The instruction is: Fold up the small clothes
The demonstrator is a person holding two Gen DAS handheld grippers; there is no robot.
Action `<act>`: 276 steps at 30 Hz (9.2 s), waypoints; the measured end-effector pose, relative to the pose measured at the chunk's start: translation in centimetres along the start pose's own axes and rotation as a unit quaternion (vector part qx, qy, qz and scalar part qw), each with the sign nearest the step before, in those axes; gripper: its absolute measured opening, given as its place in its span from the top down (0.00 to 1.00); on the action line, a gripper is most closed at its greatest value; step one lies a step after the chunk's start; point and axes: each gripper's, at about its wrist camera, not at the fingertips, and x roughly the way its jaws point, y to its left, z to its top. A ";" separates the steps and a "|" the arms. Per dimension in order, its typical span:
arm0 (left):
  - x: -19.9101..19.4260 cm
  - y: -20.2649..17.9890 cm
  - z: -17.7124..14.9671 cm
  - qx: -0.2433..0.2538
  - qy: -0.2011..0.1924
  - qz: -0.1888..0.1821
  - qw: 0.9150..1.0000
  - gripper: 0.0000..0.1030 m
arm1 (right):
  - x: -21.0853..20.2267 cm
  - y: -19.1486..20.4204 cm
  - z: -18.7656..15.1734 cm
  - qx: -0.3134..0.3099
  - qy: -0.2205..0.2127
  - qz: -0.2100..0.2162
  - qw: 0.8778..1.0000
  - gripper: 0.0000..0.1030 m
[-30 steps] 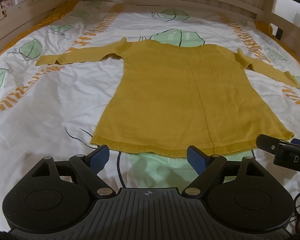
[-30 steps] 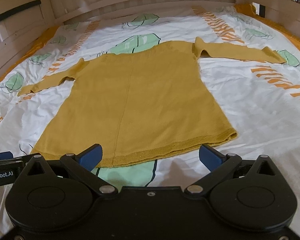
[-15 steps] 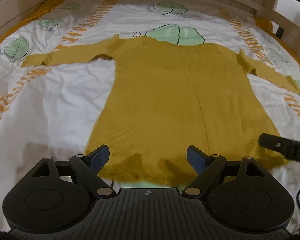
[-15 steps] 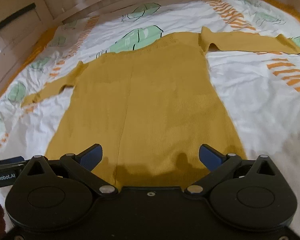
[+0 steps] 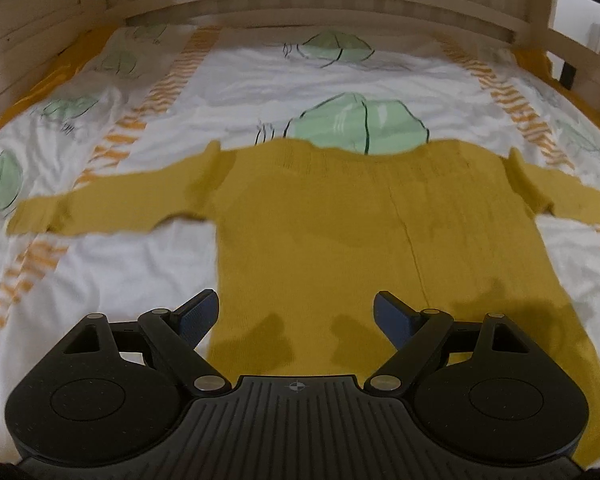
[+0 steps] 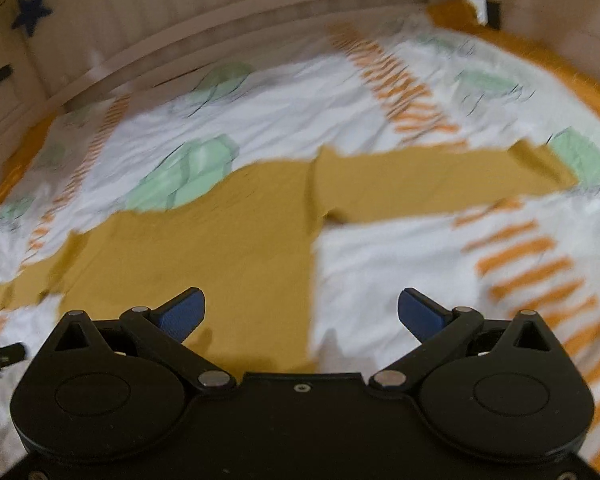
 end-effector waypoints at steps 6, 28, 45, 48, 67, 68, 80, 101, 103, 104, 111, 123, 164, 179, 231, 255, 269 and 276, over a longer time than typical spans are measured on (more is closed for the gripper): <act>5.0 0.4 1.2 0.014 0.003 0.003 1.000 0.18 | 3.6 -4.9 3.1 -0.007 -0.011 -0.048 0.999 0.01; 12.0 1.1 -2.2 0.028 0.028 -0.011 0.999 0.06 | 9.2 -26.7 9.7 0.233 -0.056 -0.132 0.962 0.11; 12.4 1.1 -1.9 0.024 0.030 -0.012 0.999 0.04 | 10.9 -28.9 9.2 0.220 -0.023 -0.133 0.966 0.86; 12.5 1.2 -1.6 0.024 0.041 -0.016 0.999 0.04 | 9.2 -27.2 10.6 0.203 -0.038 -0.129 0.970 0.86; 9.0 4.1 1.1 -0.038 0.030 -0.059 0.997 0.16 | 3.7 4.1 20.1 0.031 -0.081 0.153 0.984 0.86; 8.8 4.4 1.3 -0.043 0.024 -0.059 0.997 0.16 | 4.1 5.7 19.7 0.024 -0.075 0.167 0.983 0.86; 7.7 8.8 2.7 -0.133 0.011 -0.076 0.988 0.17 | 15.2 20.3 9.9 -0.035 0.038 0.243 0.969 0.85; 9.1 10.7 2.4 -0.160 -0.003 -0.079 0.984 0.19 | 10.2 12.7 1.9 -0.161 -0.054 0.099 0.980 0.09; 9.4 10.1 2.5 -0.142 -0.005 -0.086 0.986 0.21 | 8.9 11.4 1.0 -0.176 -0.079 0.051 0.980 0.01; 9.6 9.8 2.6 -0.134 -0.005 -0.091 0.987 0.27 | 8.5 11.0 0.6 -0.181 -0.088 0.033 0.979 0.01; 11.6 7.8 4.0 -0.098 -0.002 -0.107 0.989 0.39 | 8.4 7.9 -0.2 -0.129 -0.043 0.057 0.989 0.01; 17.0 3.9 6.3 -0.063 0.041 -0.094 0.993 0.48 | 10.1 7.0 -1.2 -0.086 0.047 0.074 0.992 0.01; 14.2 10.8 5.5 -0.101 -0.028 -0.060 0.993 0.56 | 9.8 8.9 -1.7 -0.110 0.028 0.155 0.981 0.01; 9.2 28.3 2.9 -0.217 -0.044 0.065 0.973 0.48 | 7.2 15.9 -3.3 -0.140 -0.012 0.288 0.947 0.01; 2.5 6.5 17.5 -0.150 -0.186 -0.195 0.951 0.97 | 8.6 9.6 0.7 -0.061 0.004 0.189 0.980 0.01; 4.7 -8.2 12.7 0.078 -0.168 -0.265 0.946 0.37 | 10.5 4.2 3.0 0.022 0.017 0.126 0.992 0.00; 9.0 3.0 4.2 -0.002 -0.016 -0.119 0.993 0.34 | 12.1 5.2 1.5 -0.014 0.035 0.115 0.993 0.00; 11.1 5.6 0.4 -0.011 0.036 -0.078 0.996 0.35 | 14.0 7.0 -0.9 -0.074 0.066 0.081 0.992 0.00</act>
